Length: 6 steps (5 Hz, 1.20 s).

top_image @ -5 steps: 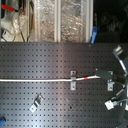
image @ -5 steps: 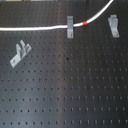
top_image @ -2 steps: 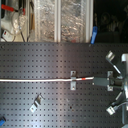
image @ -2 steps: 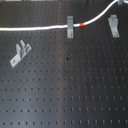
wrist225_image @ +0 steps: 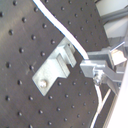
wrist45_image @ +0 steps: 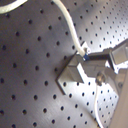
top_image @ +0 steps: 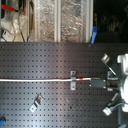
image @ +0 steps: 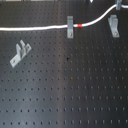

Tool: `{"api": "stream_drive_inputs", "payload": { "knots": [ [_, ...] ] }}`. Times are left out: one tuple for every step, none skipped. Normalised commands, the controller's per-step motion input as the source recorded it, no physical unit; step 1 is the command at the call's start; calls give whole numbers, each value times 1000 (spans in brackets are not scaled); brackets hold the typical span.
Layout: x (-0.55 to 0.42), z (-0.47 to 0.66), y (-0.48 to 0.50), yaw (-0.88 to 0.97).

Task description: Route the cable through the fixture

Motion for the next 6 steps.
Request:
{"api": "stream_drive_inputs", "payload": {
  "knots": [
    [-451,138,4,468],
    [0,20,0,0],
    [-77,391,-268,-220],
    [-25,23,1,0],
    [-321,29,139,194],
    [1,-292,46,120]
  ]
}}
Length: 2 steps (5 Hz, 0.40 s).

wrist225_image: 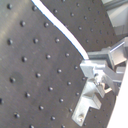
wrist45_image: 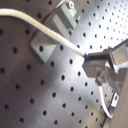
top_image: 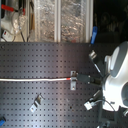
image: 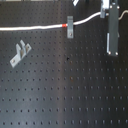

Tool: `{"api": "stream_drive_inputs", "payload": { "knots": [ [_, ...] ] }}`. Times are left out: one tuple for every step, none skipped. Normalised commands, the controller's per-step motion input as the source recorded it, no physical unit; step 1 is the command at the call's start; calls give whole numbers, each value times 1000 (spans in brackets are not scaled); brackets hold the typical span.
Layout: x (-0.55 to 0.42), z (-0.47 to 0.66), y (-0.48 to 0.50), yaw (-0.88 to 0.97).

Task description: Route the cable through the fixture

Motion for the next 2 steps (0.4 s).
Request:
{"api": "stream_drive_inputs", "payload": {
  "knots": [
    [35,-391,-9,74],
    [1,-89,0,0]
  ]
}}
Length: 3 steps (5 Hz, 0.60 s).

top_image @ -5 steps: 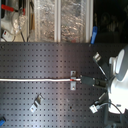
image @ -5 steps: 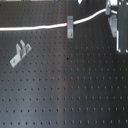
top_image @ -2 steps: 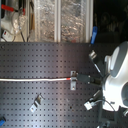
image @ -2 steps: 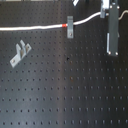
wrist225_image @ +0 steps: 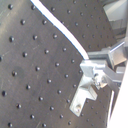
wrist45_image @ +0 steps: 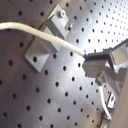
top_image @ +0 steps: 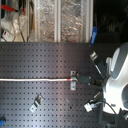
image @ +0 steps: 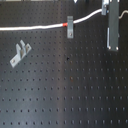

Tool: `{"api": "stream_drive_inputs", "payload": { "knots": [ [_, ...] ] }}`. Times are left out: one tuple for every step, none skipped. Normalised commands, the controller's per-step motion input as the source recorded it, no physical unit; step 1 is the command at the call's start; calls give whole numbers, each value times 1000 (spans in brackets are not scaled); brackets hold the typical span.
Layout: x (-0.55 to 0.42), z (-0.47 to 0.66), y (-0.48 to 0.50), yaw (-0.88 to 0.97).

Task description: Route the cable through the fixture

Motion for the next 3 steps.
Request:
{"api": "stream_drive_inputs", "payload": {
  "knots": [
    [10,-117,68,20],
    [45,1,340,240],
    [28,1,160,211]
  ]
}}
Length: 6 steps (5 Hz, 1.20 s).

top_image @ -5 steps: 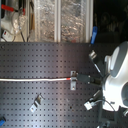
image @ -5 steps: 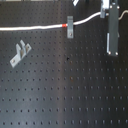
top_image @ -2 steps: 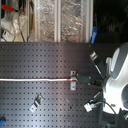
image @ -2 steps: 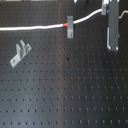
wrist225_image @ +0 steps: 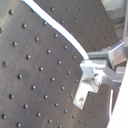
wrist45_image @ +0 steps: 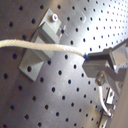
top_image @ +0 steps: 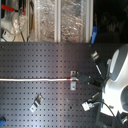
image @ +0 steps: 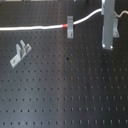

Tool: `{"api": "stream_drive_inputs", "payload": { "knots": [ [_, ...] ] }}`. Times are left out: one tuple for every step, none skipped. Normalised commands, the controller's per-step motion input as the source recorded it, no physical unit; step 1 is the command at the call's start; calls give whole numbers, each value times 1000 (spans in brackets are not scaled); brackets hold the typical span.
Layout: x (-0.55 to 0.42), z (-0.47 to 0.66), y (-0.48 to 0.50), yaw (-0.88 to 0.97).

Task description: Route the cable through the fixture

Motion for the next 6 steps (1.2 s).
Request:
{"api": "stream_drive_inputs", "payload": {
  "knots": [
    [130,-134,67,189],
    [316,-302,75,180],
    [557,-219,6,137],
    [-2,77,-2,0],
    [-162,398,54,0],
    [0,6,0,-17]
  ]
}}
